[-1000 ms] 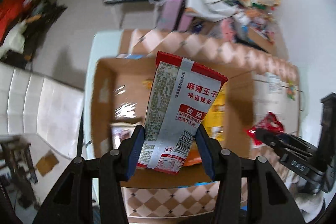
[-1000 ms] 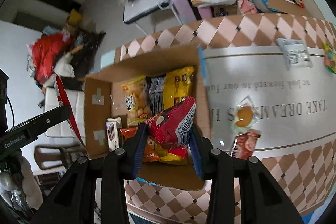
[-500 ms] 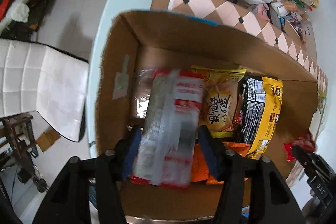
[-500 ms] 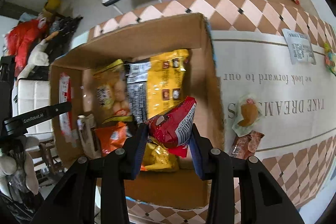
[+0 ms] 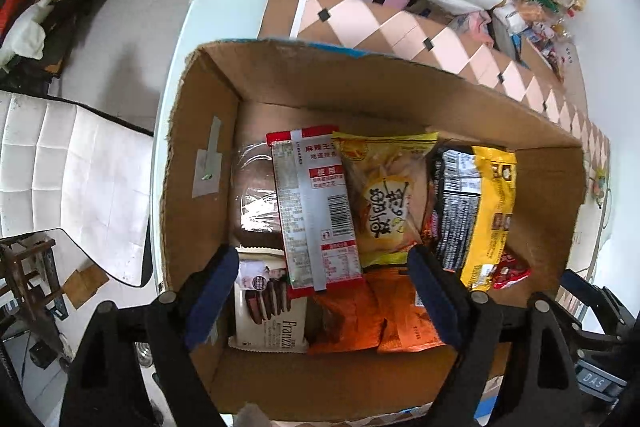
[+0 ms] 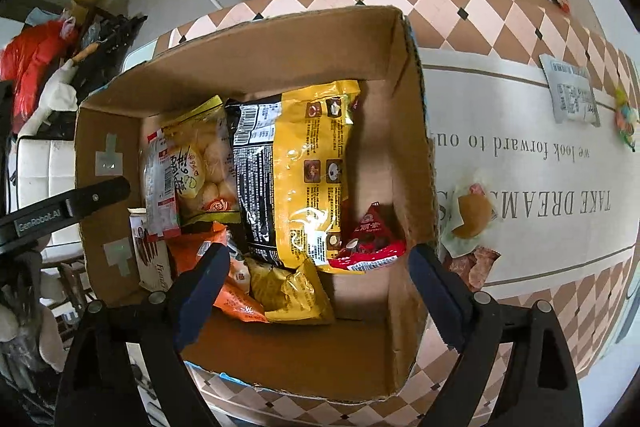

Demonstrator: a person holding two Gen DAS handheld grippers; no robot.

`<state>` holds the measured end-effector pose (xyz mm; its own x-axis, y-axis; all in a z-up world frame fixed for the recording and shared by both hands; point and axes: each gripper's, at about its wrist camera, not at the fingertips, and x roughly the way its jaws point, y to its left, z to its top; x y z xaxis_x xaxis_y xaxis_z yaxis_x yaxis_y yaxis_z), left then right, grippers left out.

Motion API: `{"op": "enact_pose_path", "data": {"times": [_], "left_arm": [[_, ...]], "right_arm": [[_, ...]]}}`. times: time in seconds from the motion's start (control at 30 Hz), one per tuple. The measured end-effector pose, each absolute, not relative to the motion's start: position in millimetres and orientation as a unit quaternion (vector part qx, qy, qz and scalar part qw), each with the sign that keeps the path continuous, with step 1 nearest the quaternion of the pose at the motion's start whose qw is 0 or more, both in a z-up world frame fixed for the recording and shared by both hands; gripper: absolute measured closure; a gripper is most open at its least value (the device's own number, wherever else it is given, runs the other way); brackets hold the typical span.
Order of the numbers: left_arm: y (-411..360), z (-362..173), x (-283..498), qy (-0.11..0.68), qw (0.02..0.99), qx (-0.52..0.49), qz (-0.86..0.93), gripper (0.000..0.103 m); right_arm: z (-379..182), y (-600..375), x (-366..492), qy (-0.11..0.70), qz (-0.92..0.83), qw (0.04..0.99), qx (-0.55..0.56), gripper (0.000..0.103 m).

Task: Organize snacks
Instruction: 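Withdraw both tools from the box toward the remaining snacks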

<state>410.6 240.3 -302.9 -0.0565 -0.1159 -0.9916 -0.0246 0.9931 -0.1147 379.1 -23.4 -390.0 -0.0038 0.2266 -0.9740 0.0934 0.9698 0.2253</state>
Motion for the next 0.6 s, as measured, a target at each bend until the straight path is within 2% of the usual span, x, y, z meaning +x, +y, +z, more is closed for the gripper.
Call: {"op": "enact_pose_path", "data": {"times": [0.6], "left_arm": [[234.5,-227.1,320.3,0.635,0.772,-0.024,-0.011,0.017]], "right_arm": [[-338.5,-21.6,323.1,0.653,0.037,0.753,0.073,0.005]]}}
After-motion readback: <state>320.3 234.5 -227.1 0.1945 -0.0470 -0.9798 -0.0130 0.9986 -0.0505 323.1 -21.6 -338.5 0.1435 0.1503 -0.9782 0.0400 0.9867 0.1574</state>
